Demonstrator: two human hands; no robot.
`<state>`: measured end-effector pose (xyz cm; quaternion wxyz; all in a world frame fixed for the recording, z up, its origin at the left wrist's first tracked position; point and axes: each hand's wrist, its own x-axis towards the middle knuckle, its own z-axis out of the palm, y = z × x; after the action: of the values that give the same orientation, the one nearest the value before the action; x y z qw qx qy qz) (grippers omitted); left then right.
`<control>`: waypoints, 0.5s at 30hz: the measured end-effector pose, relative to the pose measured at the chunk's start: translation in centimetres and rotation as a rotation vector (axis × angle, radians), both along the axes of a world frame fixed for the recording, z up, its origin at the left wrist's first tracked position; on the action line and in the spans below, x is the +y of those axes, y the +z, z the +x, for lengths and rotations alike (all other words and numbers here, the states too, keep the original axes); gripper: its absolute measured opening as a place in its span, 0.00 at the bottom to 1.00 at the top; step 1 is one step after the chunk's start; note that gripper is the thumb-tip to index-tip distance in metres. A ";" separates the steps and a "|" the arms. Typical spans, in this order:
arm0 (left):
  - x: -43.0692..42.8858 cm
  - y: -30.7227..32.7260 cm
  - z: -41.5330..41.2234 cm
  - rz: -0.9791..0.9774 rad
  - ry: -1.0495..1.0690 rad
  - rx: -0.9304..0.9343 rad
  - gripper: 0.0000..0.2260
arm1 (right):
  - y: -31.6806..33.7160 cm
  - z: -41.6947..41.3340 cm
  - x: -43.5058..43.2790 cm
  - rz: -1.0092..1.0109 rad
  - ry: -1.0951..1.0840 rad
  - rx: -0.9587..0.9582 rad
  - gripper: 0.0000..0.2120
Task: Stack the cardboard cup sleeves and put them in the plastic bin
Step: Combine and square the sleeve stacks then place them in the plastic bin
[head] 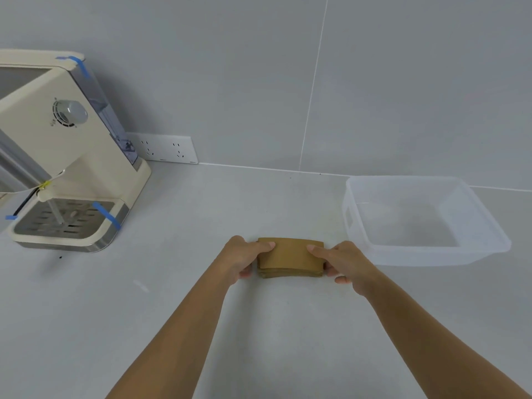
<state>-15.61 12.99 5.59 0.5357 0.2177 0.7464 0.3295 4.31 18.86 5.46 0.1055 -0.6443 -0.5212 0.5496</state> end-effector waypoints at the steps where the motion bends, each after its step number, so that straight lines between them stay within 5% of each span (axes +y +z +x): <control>1: 0.1 0.3 -0.1 -0.016 -0.029 -0.020 0.17 | 0.1 0.0 0.3 -0.025 0.003 -0.002 0.28; 8: 0.8 -0.3 0.3 0.016 -0.090 0.003 0.18 | 0.0 -0.9 0.7 -0.051 0.063 0.003 0.25; 15: -0.9 -1.6 0.5 0.111 -0.124 -0.185 0.23 | -0.6 0.5 -1.1 -0.023 0.091 0.232 0.06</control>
<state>-15.07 12.14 3.95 0.6089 0.2616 0.6593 0.3552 4.76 17.74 4.85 0.1328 -0.5533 -0.5278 0.6306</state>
